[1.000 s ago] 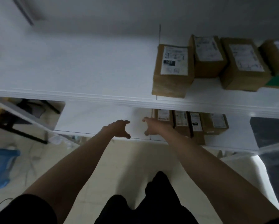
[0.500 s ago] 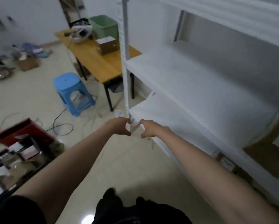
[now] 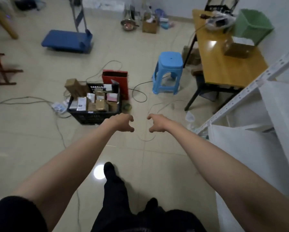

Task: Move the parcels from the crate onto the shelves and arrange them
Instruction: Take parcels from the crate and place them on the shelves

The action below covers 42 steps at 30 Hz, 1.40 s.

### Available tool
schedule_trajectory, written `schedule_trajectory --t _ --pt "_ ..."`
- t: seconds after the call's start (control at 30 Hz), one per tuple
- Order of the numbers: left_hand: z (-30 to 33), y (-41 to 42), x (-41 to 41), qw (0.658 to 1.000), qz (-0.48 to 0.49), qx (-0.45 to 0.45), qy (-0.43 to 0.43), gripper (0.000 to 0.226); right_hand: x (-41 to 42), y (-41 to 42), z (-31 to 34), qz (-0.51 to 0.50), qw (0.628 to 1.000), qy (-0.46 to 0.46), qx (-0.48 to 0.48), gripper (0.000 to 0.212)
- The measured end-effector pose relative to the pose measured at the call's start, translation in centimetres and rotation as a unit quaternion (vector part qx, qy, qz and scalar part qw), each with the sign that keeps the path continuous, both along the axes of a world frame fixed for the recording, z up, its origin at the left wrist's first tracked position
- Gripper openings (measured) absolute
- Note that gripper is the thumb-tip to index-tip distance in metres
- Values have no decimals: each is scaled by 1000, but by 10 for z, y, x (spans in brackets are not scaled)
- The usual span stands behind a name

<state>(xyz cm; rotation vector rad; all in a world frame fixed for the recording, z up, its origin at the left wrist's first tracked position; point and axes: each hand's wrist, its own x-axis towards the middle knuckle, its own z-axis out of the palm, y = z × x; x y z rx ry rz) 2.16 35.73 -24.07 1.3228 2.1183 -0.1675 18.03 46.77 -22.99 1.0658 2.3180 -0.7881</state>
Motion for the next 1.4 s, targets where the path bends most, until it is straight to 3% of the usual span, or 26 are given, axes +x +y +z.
schedule_trajectory --t 0.47,0.73,0.87,1.4 --pt "-32 -113 -239 981 193 -20 -18 56 -274 -55 -44 162 987 -13 -19 67" --pt "-17 -123 -361 977 212 -33 -17 50 -394 -47 -46 138 990 10 -27 54" --pt "-23 -114 -405 971 235 -36 -36 51 -438 -37 -55 134 989 19 -51 62" --pt "-143 -5 -597 931 320 -111 -133 59 -623 44 -182 6 980 18 -198 60"
